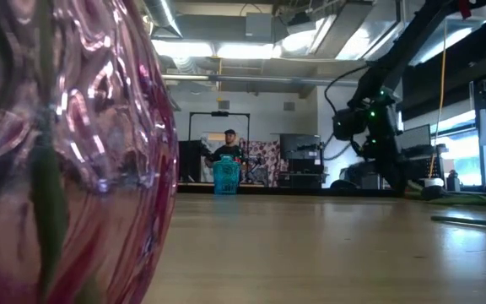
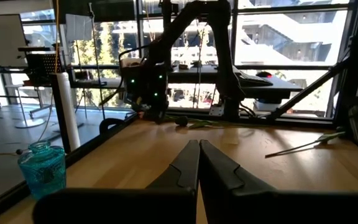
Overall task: Sort flowers into vase by color
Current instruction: Put the top right pink flower into the violet vase
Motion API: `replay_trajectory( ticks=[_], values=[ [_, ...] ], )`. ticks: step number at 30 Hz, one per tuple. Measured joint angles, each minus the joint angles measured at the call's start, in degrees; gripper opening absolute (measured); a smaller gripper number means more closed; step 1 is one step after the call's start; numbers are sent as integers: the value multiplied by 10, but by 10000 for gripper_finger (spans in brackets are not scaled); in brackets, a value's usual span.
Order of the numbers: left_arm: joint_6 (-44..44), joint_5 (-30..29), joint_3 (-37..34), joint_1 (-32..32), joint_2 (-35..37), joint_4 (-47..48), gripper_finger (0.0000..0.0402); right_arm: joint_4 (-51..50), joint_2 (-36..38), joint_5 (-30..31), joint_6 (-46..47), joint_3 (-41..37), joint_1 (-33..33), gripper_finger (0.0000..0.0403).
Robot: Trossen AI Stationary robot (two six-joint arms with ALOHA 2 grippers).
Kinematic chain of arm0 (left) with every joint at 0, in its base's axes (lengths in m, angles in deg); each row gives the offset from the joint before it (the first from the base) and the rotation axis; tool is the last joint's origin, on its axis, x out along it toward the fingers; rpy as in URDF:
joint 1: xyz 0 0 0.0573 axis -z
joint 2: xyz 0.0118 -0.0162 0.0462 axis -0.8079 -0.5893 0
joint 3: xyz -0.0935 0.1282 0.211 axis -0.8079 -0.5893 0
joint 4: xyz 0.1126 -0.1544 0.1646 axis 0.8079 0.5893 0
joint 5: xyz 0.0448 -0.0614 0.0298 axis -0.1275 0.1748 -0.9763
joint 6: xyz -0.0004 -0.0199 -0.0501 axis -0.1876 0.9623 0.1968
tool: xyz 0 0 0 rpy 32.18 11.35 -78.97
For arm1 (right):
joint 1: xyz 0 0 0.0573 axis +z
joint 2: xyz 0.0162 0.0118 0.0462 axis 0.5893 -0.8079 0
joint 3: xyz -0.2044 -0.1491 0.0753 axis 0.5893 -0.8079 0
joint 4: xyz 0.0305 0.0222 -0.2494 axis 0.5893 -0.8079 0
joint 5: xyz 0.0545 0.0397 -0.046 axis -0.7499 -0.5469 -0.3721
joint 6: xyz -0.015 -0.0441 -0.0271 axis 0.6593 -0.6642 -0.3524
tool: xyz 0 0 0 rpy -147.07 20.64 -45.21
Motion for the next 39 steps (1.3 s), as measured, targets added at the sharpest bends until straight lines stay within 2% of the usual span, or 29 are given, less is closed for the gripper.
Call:
replay_trajectory(
  ticks=[3, 7, 9, 13, 17, 21, 27, 30, 33, 36, 39],
  values=[
    [0, 0, 0, 0, 0, 0, 4, 19, 20, 17, -10, 1, 22, 3],
    [0, 0, 0, 0, 0, 0, 4, -7, 24, 103, 4, 13, 24, 8],
    [0, 0, 0, 0, 0, 0, 4, -17, 24, 125, 5, 13, 23, 17],
    [0, 0, 0, 0, 0, 0, 4, -41, 24, 155, 25, 13, 25, 65],
    [0, 0, 0, 0, 0, 0, 4, -48, 11, 147, 80, 13, 24, 125],
    [0, 0, 0, 0, 0, 0, 4, -56, -12, 177, 167, 13, 24, 149],
    [0, 0, 0, 0, 0, 0, 4, -51, -31, 165, 249, -17, 19, 153],
    [0, 0, 0, 0, 0, 0, 4, -35, -29, 189, 260, -34, 11, 153],
    [0, 0, 0, 0, 0, 0, 4, -29, -27, 200, 257, -33, 9, 152],
    [0, 0, 0, 0, 0, 0, 4, -11, -27, 172, 222, -28, 8, 146],
    [0, 0, 0, 0, 0, 0, 4, 10, -27, 155, 198, -28, 4, 115]
  ],
)
